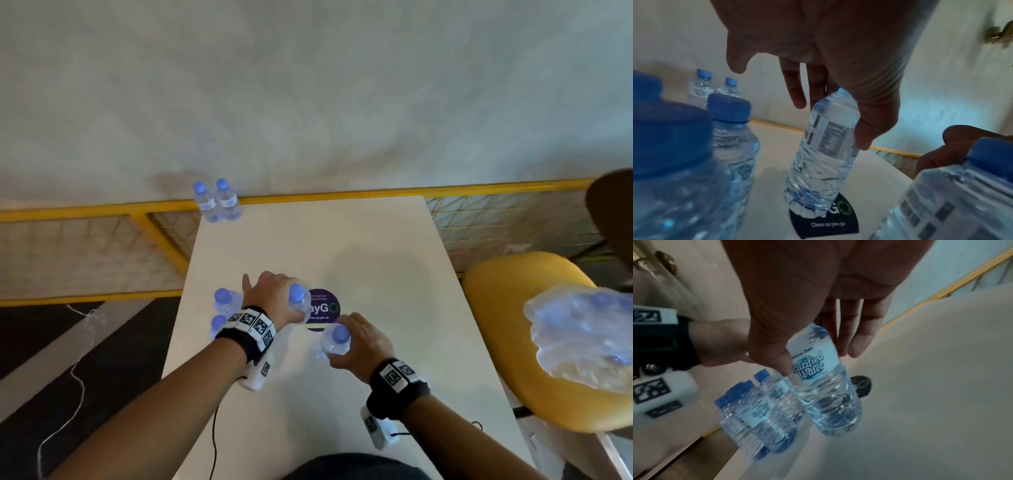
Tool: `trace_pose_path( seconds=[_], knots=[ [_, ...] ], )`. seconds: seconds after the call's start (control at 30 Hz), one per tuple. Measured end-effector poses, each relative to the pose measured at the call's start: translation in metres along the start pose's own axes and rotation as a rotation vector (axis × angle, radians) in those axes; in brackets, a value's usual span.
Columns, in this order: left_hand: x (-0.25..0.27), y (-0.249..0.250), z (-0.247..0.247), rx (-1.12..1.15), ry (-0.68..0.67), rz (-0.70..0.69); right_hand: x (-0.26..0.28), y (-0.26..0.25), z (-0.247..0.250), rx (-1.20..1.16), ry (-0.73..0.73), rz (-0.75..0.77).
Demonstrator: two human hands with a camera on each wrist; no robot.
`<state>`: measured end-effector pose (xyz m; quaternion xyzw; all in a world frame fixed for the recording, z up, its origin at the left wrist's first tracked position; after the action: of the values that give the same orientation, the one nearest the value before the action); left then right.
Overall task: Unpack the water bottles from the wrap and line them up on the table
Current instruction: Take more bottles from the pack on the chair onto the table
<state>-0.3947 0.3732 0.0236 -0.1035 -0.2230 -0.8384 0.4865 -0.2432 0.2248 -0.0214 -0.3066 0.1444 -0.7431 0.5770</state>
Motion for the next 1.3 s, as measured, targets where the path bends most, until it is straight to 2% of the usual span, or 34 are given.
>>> trace_pose_path(
  seconds=[0.2, 0.63, 0.87, 1.13, 1.3],
  knots=[
    [-0.014, -0.033, -0.009, 0.067, -0.077, -0.009, -0.041, -0.053, -0.051, 0.024, -0.101, 0.003],
    [-0.02, -0.057, -0.018, 0.019, -0.243, 0.04, -0.059, -0.075, -0.074, -0.02, -0.103, -0.048],
    [-0.024, -0.057, -0.02, 0.05, -0.213, 0.003, -0.056, -0.094, -0.064, -0.029, -0.124, -0.016],
    [-0.025, -0.057, -0.021, 0.035, -0.144, -0.003, -0.047, -0.125, -0.057, 0.136, -0.158, 0.12],
    [-0.023, -0.06, -0.021, 0.065, -0.166, 0.012, -0.047, -0.118, -0.059, 0.064, -0.192, 0.08]
  ],
)
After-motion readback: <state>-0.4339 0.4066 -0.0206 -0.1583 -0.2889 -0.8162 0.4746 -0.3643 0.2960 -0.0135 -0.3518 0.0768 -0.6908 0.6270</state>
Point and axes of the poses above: each hand's wrist, its own x-axis away from the middle knuckle, its own z-axis out of the back of the hand, y = z × x, the point moved 9 cm from there along -x, towards the middle knuckle, and after that the axes turned 7 degrees about -y, right-handed, at the moved point
